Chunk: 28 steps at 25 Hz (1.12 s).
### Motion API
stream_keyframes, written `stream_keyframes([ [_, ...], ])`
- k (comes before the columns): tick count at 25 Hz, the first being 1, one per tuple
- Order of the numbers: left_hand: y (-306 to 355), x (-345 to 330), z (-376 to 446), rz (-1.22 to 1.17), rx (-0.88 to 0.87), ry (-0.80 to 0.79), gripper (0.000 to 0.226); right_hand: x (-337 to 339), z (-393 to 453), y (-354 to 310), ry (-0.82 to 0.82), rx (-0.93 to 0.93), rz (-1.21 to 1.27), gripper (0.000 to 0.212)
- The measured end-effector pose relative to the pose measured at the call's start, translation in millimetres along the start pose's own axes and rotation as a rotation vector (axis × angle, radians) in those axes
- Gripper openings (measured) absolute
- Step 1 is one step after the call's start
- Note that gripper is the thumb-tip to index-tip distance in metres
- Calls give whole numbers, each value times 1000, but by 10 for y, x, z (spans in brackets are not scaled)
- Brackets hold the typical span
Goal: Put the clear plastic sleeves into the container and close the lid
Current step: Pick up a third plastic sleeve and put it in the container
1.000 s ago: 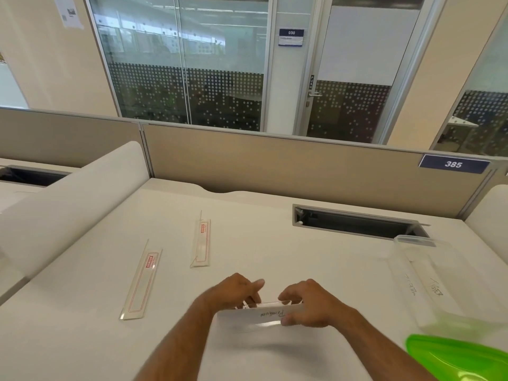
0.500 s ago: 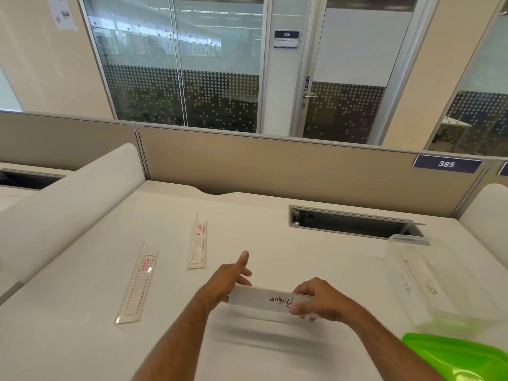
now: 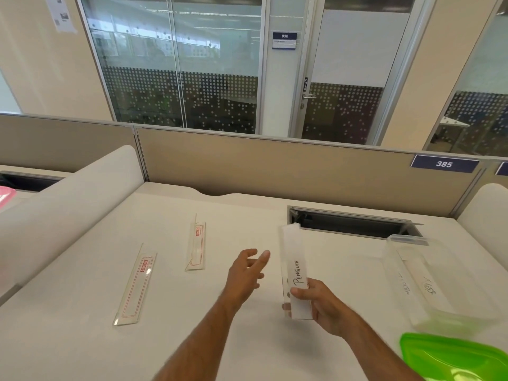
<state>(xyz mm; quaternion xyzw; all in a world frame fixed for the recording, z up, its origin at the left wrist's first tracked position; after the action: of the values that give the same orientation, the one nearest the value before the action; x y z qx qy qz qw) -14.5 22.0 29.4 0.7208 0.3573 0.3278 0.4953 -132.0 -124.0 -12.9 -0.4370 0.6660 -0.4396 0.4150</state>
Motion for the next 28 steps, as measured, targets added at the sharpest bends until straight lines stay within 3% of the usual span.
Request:
stream_keyframes([
  [5, 4, -318, -40, 163, -67, -147, 52, 24, 17, 22, 142, 17, 74, 34],
  [9, -23, -430, -39, 203, -110, -212, 61, 16, -21, 52, 187, 8, 106, 37],
  [13, -42, -501, -35, 341, -156, -249, 66, 51, -42, 89, 215, -30, 173, 27],
  [17, -53, -549, 17, 413, -228, -248, 66, 67, -54, 58, 179, 4, 238, 30],
  [20, -11, -515, 57, 494, -279, -238, 68, 271, -58, 7, 281, 54, 290, 26],
  [28, 22, -236, 217, 568, -281, -237, 66, 1044, -242, -219, 565, 224, 363, 54],
])
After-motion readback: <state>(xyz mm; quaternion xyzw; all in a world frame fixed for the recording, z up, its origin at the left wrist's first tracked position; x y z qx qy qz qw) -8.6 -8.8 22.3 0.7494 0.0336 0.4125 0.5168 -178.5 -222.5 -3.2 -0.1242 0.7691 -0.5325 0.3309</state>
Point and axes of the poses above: each hand's wrist, its own z-axis towards the middle knuckle, its own x-axis out of the back of the hand, y = z × x, the point moved 8 cm from there along z, towards the middle knuckle, and after that the axes turned 6 degrees about x, right-handed, at the moved point
